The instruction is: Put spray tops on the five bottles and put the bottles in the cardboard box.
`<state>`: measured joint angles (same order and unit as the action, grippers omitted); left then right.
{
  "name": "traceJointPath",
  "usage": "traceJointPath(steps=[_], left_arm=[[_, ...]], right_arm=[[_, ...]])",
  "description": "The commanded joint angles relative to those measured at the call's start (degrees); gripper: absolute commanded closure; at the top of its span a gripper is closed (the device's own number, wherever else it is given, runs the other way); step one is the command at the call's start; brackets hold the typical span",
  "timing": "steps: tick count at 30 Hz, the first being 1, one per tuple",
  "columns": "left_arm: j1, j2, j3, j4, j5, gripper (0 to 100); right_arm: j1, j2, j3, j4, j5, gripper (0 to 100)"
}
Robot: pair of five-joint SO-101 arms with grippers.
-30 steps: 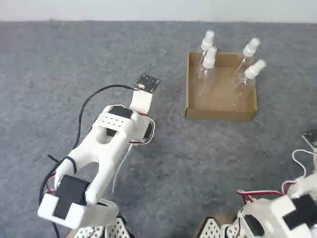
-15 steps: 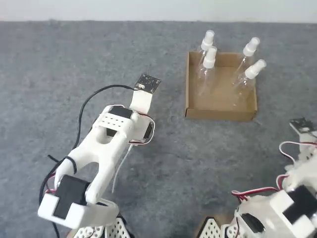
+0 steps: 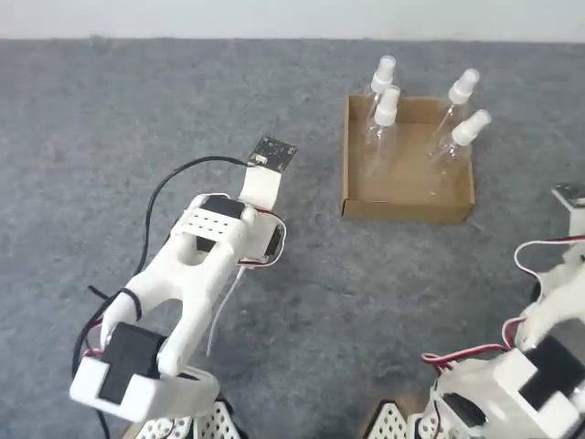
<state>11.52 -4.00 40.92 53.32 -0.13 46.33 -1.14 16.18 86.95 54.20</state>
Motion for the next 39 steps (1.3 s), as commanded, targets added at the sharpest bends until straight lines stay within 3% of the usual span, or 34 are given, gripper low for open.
traceJointPath(steps=[1, 8, 16, 32, 39], left_arm=[[0.3, -2.1, -1.5, -1.2, -0.4, 99], [0.3, -2.1, -1.5, -1.2, -0.4, 99], [0.3, -2.1, -1.5, -1.2, -0.4, 99], [0.3, -2.1, -1.5, -1.2, -0.4, 99], [0.3, -2.1, -1.5, -1.2, -0.4, 99]], right_arm=[[3.2, -7.3, -2.0, 4.1, 2.7, 84.9], [12.9, -22.0, 9.0, 0.7, 9.2, 82.1], [23.7, -22.6, 13.5, 0.2, 20.9, 72.7], [23.8, -17.7, 32.4, -19.3, 22.9, 73.0], [23.3, -17.7, 37.0, -23.6, 22.7, 92.4]])
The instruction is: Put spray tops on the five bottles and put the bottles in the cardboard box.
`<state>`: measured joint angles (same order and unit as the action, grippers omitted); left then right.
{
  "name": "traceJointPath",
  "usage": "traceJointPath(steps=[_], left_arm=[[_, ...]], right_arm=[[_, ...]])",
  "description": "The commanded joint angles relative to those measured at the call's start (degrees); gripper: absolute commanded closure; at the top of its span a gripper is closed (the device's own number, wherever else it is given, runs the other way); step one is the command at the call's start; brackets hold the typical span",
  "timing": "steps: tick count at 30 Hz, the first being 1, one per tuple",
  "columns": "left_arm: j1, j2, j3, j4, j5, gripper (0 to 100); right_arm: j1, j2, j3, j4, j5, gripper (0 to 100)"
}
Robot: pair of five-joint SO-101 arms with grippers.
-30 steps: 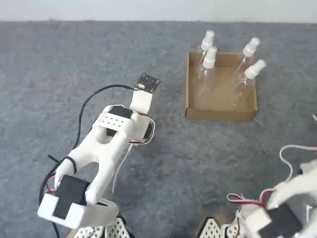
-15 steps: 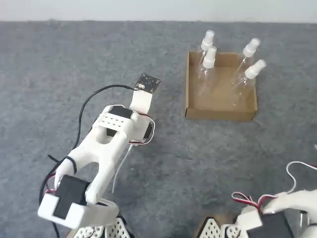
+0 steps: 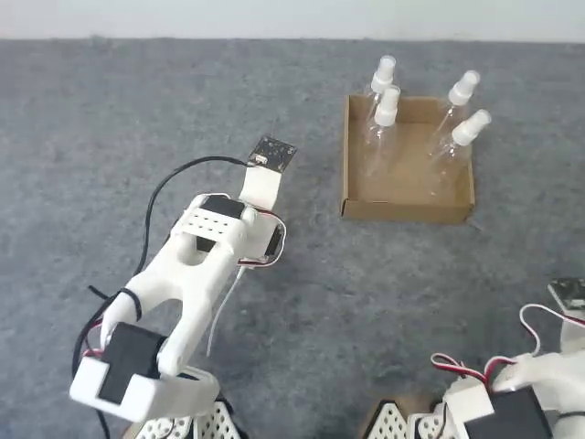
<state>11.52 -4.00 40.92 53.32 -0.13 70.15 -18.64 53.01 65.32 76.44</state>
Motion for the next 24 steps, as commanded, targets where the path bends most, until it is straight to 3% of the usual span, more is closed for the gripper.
traceJointPath(steps=[1, 5, 8, 18, 24], left_arm=[[0.3, -2.1, -1.5, -1.2, -0.4, 99], [0.3, -2.1, -1.5, -1.2, -0.4, 99], [0.3, -2.1, -1.5, -1.2, -0.4, 99], [-0.2, -1.6, -1.8, -1.4, -0.2, 98], [-1.0, -1.6, -1.4, -0.9, -0.5, 92]], right_arm=[[-0.6, -0.2, 0.3, -2.2, 0.4, 94.6], [-2.9, -0.9, -0.2, -1.7, -0.5, 98.9], [-8.4, -0.9, -2.0, -1.7, -8.0, 99.1], [-41.1, -0.9, -7.9, 0.7, -34.3, 99.2], [-57.5, -0.9, -11.4, 5.2, -39.7, 99.2]])
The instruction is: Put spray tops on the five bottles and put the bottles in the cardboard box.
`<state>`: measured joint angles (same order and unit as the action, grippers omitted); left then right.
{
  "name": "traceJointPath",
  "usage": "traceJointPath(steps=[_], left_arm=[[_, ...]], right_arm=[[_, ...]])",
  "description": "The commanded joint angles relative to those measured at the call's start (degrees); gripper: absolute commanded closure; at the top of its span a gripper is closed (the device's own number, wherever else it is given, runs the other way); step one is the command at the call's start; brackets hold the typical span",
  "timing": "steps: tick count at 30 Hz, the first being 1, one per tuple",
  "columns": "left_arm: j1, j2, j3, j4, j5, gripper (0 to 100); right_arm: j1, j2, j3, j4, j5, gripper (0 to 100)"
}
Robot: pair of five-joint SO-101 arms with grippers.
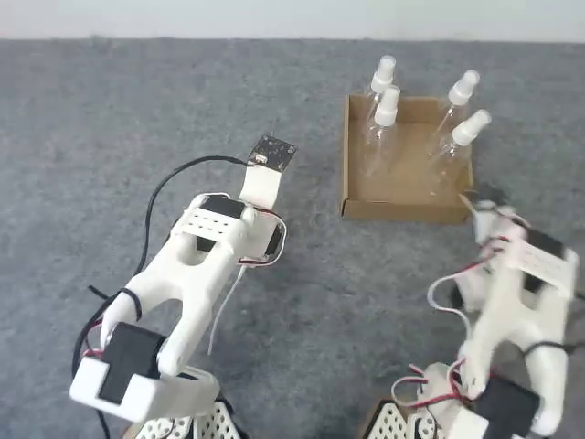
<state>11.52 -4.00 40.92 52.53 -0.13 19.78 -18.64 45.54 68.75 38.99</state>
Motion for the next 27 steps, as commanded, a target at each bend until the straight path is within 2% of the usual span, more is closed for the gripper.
traceJointPath(steps=[1, 7, 12, 15, 24, 27], left_arm=[[-1.4, -1.6, -1.4, -0.1, -0.5, 92], [-5.0, -1.6, -2.0, -0.4, -3.8, 91], [-6.2, -1.5, -2.9, -0.1, -6.5, 84], [-6.4, -1.3, -2.7, -0.1, -7.6, 84], [-7.2, 10.0, -6.3, -0.1, -7.7, 84], [-7.2, 9.7, -7.0, 0.4, -7.5, 92]], right_arm=[[-9.3, -0.9, -4.0, 1.8, -2.8, 99.2], [-21.3, -0.9, -4.2, 1.7, -6.1, 99.1], [-28.4, -0.6, -4.2, 1.3, -7.3, 98.9], [-32.0, -0.4, -4.2, 1.3, -7.3, 98.9], [-35.6, -0.3, -4.2, 1.2, -7.3, 98.9], [-35.6, -0.3, -4.2, 1.2, -7.3, 98.9]])
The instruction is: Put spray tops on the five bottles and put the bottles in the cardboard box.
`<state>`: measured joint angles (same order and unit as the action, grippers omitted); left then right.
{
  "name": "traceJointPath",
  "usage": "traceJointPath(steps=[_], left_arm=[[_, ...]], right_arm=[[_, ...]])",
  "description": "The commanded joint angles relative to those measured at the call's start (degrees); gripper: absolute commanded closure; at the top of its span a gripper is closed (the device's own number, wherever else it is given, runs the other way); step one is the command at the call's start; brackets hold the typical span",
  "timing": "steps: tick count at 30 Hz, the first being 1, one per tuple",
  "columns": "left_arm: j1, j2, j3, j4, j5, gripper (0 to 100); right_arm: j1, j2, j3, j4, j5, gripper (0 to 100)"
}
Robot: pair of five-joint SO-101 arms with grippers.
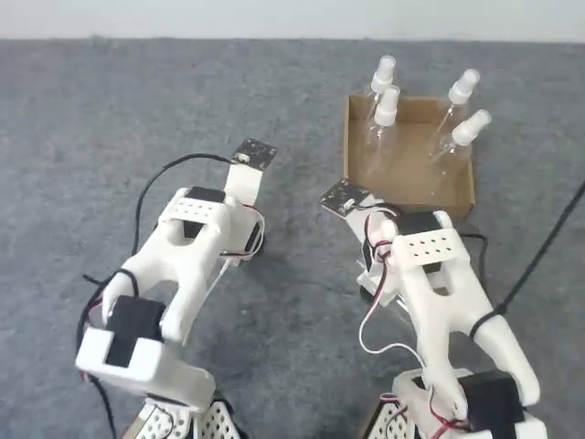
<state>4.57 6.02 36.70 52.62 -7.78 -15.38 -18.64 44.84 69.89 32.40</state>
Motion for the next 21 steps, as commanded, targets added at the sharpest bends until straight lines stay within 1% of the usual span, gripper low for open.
traceJointPath(steps=[1, 3, 7, 13, 17, 21], left_arm=[[-0.3, -1.1, -2.7, 0.3, 0.3, 95], [-0.3, -3.1, -2.3, 0.3, 0.4, 99], [-0.3, -11.0, 1.3, 0.3, 0.4, 99], [-0.3, -24.2, 9.2, 0.2, 2.9, 99], [-0.2, -29.6, 14.0, -2.6, 4.7, 99], [-0.3, -32.5, 18.6, -5.5, 4.6, 99]], right_arm=[[-0.4, -0.3, -3.5, 0.0, -0.7, 98.9], [-0.4, -0.3, -3.5, 0.0, -0.7, 98.9], [-0.4, -0.2, -3.6, -1.6, -0.9, 98.8], [-1.5, -0.2, -3.6, -8.9, -7.3, 98.8], [-5.8, -0.2, -3.6, -12.3, -10.4, 98.8], [-12.2, -0.1, -3.3, -12.5, -10.5, 98.8]])
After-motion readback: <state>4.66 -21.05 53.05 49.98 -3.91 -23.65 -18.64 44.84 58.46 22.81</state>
